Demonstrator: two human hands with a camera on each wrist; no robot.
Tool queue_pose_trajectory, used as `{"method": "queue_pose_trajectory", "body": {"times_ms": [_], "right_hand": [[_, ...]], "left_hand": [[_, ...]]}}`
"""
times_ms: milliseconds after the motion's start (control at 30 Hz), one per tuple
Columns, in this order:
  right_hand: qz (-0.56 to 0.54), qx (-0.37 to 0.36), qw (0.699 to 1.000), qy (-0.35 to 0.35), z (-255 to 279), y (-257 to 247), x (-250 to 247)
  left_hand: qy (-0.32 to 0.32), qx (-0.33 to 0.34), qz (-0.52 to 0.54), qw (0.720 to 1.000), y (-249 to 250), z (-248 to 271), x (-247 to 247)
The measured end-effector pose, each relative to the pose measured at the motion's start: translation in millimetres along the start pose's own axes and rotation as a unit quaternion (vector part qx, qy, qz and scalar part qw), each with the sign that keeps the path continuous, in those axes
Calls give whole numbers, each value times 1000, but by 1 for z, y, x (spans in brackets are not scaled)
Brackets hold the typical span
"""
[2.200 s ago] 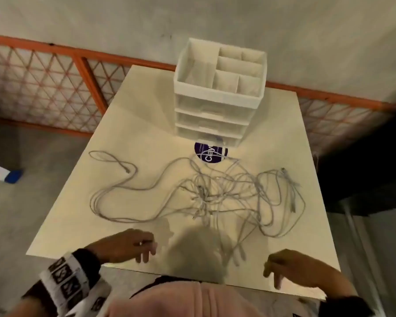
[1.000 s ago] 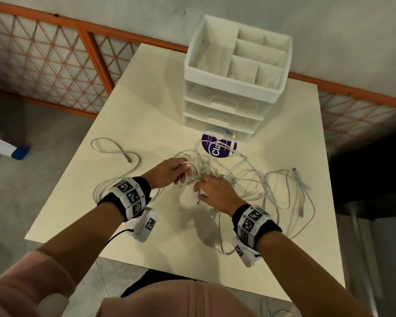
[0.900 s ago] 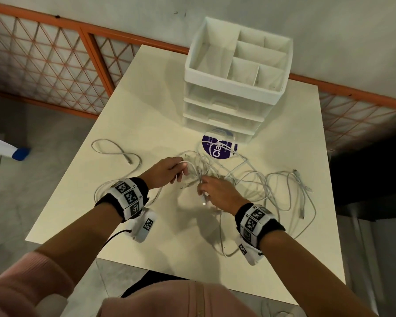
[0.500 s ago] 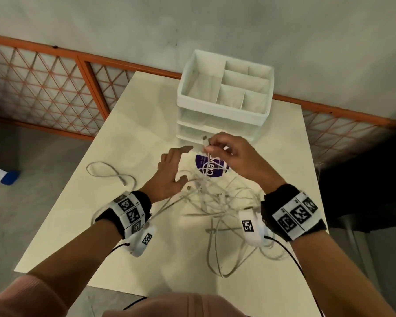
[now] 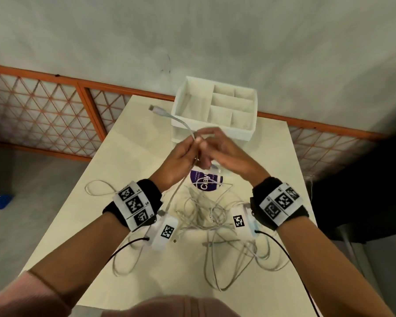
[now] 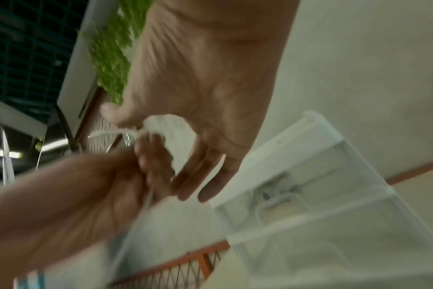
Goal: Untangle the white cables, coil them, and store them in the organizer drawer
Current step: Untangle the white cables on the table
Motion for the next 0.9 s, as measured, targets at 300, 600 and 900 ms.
{"method": "queue_pose_trajectory", "body": {"times_ms": [300, 600, 900], "right_hand": [[101, 86, 946, -296, 6, 63, 32], [205, 134, 962, -119, 27, 104, -45], [167, 1, 986, -27, 13, -2, -23]], "left_hand": [[45, 26, 43, 998, 31, -7, -28], [92, -45, -124, 987, -11, 32, -61], [-21, -78, -132, 988, -19, 30, -14]]}}
Point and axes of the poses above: each hand's wrist, its own z-axis away from the middle knuckle, its own x-axis out of the palm, y = z × x, the point moved 1 cm from there along -z, towards the middle knuckle, and after that the axes turned 2 degrees about y, right-handed, at the moved point
